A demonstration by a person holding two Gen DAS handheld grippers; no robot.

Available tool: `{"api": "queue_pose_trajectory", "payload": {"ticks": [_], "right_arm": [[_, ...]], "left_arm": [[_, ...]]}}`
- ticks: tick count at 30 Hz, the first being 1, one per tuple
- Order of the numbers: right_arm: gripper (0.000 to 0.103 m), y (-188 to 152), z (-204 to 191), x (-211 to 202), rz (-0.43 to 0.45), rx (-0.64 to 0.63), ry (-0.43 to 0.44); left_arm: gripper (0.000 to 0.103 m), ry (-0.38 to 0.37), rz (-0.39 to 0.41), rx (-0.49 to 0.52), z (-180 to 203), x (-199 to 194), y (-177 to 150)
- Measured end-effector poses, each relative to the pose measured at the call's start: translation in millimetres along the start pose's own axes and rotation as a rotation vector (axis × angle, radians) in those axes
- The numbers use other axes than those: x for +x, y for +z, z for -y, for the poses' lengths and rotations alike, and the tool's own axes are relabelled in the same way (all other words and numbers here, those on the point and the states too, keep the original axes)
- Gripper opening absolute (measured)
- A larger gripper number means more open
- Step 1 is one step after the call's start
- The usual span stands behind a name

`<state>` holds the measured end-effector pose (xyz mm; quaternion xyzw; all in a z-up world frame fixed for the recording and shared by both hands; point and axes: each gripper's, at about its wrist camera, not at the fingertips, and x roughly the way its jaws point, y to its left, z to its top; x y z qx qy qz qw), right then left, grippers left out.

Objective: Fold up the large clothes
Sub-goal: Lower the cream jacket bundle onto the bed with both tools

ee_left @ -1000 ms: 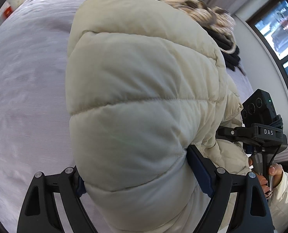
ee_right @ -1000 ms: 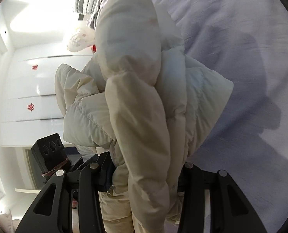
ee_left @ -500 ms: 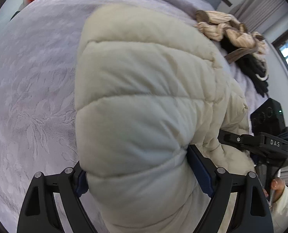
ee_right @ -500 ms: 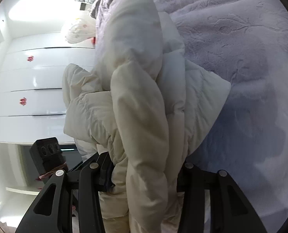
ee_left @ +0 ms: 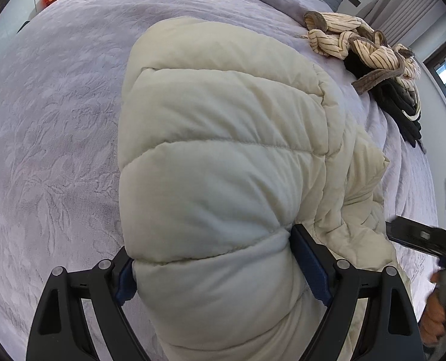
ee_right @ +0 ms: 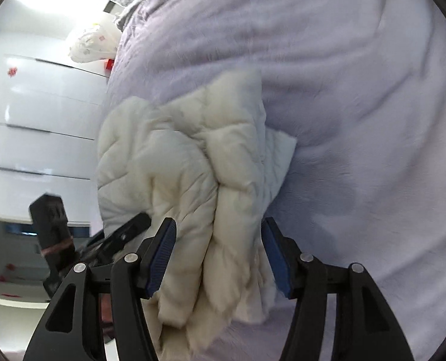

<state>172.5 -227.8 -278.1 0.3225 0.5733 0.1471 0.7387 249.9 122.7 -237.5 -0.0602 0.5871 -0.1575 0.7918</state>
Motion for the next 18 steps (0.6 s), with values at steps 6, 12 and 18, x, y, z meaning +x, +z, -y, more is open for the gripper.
{"api": "queue_pose_trajectory", "payload": {"ticks": [6,12,18], "right_arm": [[0.062,-33.0,-54.2,-23.8,0.022,-0.096,0.046],[0.018,-46.4,-131.2,31.7,-0.035,-0.210,-0.153],[0.018,-63.4,-88.5,49.1,-0.089,-0.133,-0.161]], "left_arm": [[0.088,0.000,-0.001,0.010,-4.3,-3.4,-1.8],[0.088,-0.011,0.002,-0.015,-10.8,-5.3,-2.6],[0.088,0.002,0.067,-0.031,-14.2,-39.6,-13.2]]}}
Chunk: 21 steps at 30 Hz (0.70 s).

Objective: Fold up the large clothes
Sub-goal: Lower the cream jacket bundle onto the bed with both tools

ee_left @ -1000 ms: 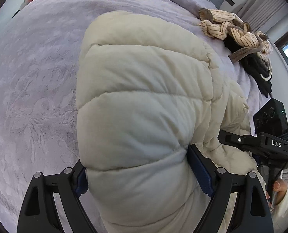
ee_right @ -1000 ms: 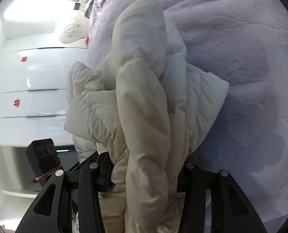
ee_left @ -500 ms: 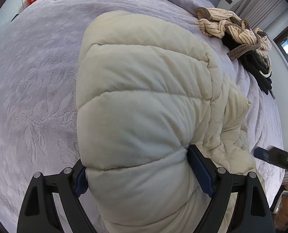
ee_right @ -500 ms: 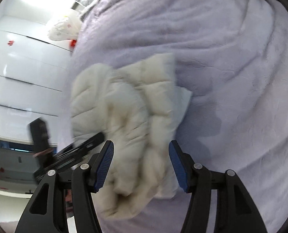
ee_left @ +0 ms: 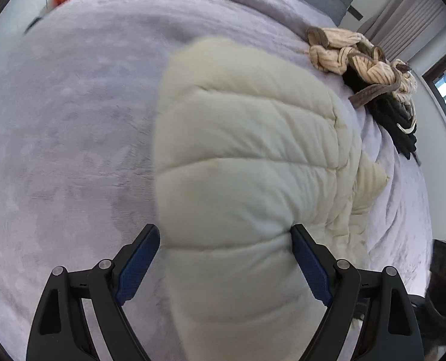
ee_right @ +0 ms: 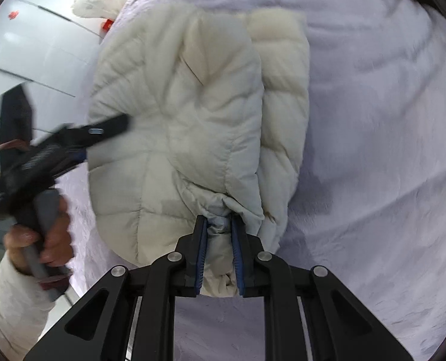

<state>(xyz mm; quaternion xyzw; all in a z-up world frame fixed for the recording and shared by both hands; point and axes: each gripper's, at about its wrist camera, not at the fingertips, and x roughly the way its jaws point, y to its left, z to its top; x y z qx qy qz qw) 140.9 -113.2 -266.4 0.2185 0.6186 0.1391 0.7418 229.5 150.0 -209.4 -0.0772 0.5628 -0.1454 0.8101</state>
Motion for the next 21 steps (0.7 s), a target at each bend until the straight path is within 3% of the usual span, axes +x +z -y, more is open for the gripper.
{"api": "queue_pose_trajectory", "payload": {"ticks": [7,13,17,21], "right_arm": [[0.018,-3.3,23.0,27.8,-0.012,0.068,0.047],[0.016,-9.7,42.8,44.3,-0.041,0.123,0.086],[0.016,-2.2,47.9,34.0,-0.053,0.127,0.088],[0.016,18.6,36.9,-19.2,0.098,0.089,0.077]], "left_arm": [[0.088,-0.021,0.044,0.016,10.1,-47.8,-42.1],[0.088,-0.013,-0.047,0.011,22.1,-9.7,-72.7],[0.088,0.035,-0.029,0.070,31.0,-1.1,-81.4],[0.088,0.029,-0.040,0.065,29.4,-0.9,-78.1]]}}
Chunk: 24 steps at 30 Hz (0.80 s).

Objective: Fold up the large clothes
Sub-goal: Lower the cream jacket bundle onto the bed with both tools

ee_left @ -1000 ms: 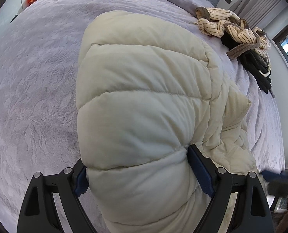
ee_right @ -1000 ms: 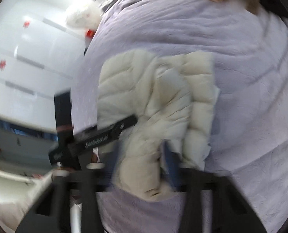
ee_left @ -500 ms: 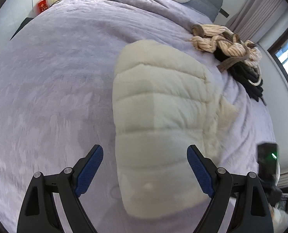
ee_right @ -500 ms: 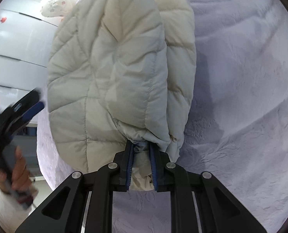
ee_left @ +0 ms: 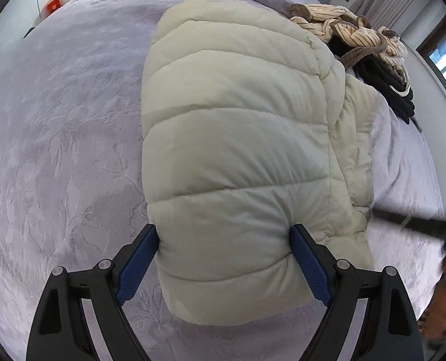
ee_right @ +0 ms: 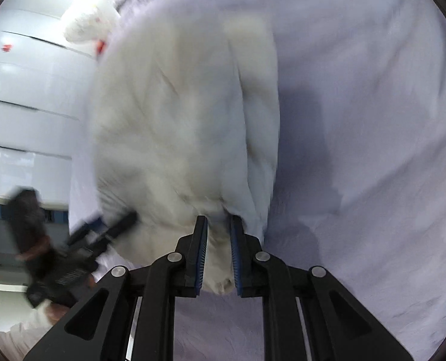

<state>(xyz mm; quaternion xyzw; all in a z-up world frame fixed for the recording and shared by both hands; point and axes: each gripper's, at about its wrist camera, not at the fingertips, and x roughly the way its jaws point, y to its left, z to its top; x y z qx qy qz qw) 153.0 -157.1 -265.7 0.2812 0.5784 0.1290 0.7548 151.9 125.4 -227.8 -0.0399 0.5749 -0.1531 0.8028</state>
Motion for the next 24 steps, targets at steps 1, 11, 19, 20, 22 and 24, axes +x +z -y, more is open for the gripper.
{"api": "queue_pose_trajectory", "payload": {"ticks": [1,11,19,20,22,24], "right_arm": [[0.016,7.2,-4.4,-7.3,0.031,-0.006,0.004],[0.016,82.9,-5.9,29.8,0.091,0.019,-0.121],[0.016,79.1,37.5,59.5,0.039,0.149,-0.092],[0.016,80.8,37.2,60.9,0.037,0.145,-0.093],[0.016,80.7,37.2,62.7,0.033,0.128,-0.104],[0.016,80.8,36.0,70.1,0.023,0.103,-0.119]], "left_arm": [[0.088,0.000,-0.002,0.001,-0.4,-0.4,0.0],[0.092,-0.017,-0.030,-0.011,-2.6,10.1,3.5],[0.094,-0.015,-0.044,0.011,-0.7,20.2,5.6],[0.094,-0.014,-0.046,0.012,-0.9,21.0,5.6],[0.095,-0.011,-0.050,0.015,-0.6,23.0,5.9],[0.096,-0.008,-0.058,0.014,3.3,26.3,8.1]]}}
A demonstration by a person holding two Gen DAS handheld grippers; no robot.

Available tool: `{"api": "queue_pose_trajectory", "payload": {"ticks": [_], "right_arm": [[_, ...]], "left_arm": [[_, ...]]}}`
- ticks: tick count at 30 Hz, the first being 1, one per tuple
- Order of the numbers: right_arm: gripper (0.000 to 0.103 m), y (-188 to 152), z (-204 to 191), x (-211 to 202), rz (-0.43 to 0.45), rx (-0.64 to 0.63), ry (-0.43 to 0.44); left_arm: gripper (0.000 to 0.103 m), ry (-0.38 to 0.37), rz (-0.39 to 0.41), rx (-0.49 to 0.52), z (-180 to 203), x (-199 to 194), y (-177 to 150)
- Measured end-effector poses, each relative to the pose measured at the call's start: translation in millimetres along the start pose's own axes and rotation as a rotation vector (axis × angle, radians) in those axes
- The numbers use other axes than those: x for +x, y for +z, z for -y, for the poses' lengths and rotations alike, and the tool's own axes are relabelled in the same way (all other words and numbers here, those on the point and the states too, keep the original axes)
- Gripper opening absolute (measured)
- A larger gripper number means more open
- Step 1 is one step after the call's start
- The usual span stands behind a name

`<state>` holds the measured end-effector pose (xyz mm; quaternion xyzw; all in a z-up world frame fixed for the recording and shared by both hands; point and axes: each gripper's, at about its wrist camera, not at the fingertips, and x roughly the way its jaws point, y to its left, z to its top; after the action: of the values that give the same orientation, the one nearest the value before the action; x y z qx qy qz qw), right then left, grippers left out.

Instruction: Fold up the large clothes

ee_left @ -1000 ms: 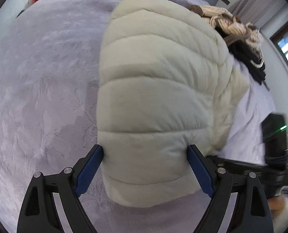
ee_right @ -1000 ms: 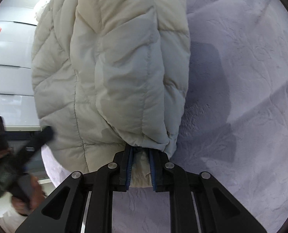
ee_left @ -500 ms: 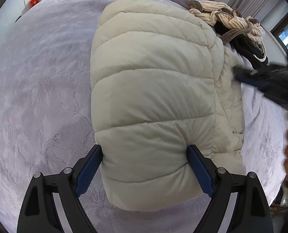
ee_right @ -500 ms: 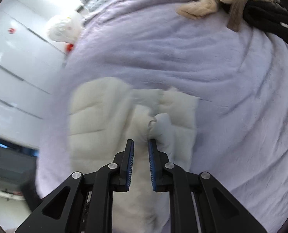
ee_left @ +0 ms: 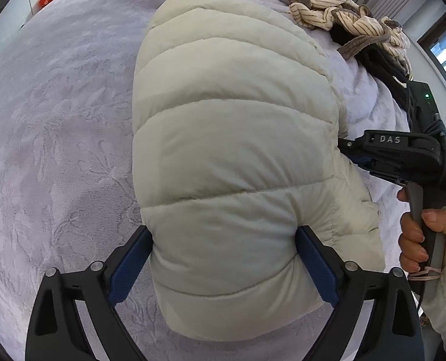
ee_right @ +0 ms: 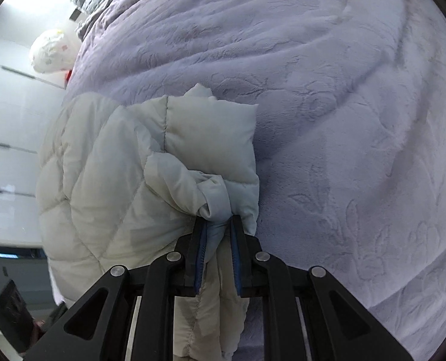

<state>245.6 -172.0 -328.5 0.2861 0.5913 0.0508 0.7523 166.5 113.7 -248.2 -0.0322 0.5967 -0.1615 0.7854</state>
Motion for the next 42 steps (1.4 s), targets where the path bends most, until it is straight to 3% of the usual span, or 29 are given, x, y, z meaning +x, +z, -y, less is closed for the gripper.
{"api": "queue_pose_trajectory", "payload": {"ticks": [18,30,42], "right_arm": [[0.019,-21.9,-3.4,-39.8,-0.012,0.012,-0.012],[0.019,-89.4,-24.5,-94.4,-0.007,-0.056,0.073],[0.019,-118.1,-26.6,-79.4,-0.071,-0.045,0.061]], "left_arm": [[0.096,0.022,-0.008,-0.010,8.6,-3.3,-1.5],[0.096,0.021,-0.008,-0.015,7.2,-3.7,-1.7],[0.096,0.029,0.013,-0.027,7.3,-12.3,-4.3]]}}
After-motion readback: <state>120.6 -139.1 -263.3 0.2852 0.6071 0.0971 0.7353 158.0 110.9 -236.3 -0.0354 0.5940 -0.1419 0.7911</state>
